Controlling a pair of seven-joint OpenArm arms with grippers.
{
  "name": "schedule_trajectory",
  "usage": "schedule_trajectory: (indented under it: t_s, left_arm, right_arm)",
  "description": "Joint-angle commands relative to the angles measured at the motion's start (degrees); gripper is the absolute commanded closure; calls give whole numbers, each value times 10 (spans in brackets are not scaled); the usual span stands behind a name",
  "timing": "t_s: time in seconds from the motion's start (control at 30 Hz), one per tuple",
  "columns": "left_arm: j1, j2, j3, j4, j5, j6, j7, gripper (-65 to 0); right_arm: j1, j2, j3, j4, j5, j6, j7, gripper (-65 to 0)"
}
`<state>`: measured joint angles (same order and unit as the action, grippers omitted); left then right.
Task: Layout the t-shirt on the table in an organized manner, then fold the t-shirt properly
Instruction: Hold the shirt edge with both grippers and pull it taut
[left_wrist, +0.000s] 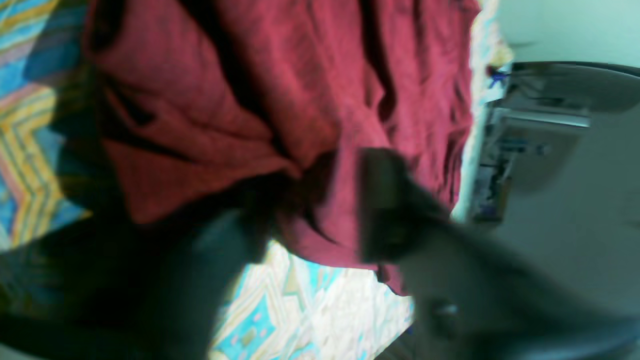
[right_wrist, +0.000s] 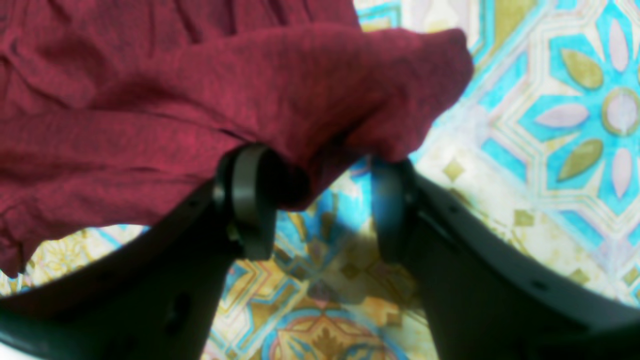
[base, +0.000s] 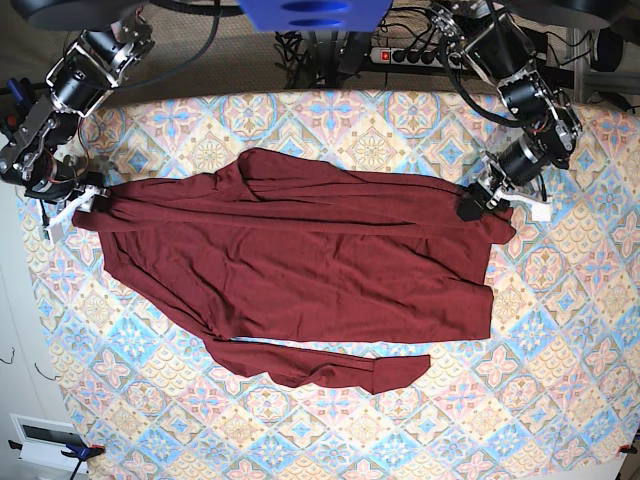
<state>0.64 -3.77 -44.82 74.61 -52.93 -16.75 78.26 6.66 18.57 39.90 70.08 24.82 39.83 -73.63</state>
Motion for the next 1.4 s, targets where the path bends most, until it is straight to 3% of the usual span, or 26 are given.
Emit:
schedule_trajectory:
  t_s: [0.0, 0.13, 0.6, 0.77, 0.93, 1.2, 1.27, 1.37]
  left_arm:
    - [-1, 1, 1, -1, 0, 2, 2, -91]
    - [0, 1, 1, -1, 0, 2, 4, 0]
    - [13, -1, -1, 2, -3, 2, 17, 0]
    - [13, -1, -1, 2, -3, 2, 17, 0]
    - [13, -1, -1, 2, -2, 2, 17, 0]
    - [13, -1, 0, 2, -1, 2, 17, 0]
    - [13, -1, 0, 2, -1, 2, 17, 0]
    - [13, -6, 0, 2, -1, 2, 17, 0]
  right_arm:
    - [8, 13, 1, 11, 10, 2, 6, -292]
    - [8, 13, 1, 11, 11, 2, 7, -292]
    - [11, 7, 6, -12, 12, 2, 9, -297]
    - [13, 6, 45, -65, 12, 2, 9, -297]
    - [54, 5, 47, -74, 12, 2, 10, -297]
    - [65, -16, 65, -81, 12, 2, 25, -286]
    - [65, -18, 65, -81, 12, 2, 27, -240]
    - [61, -18, 66, -78, 12, 2, 27, -86]
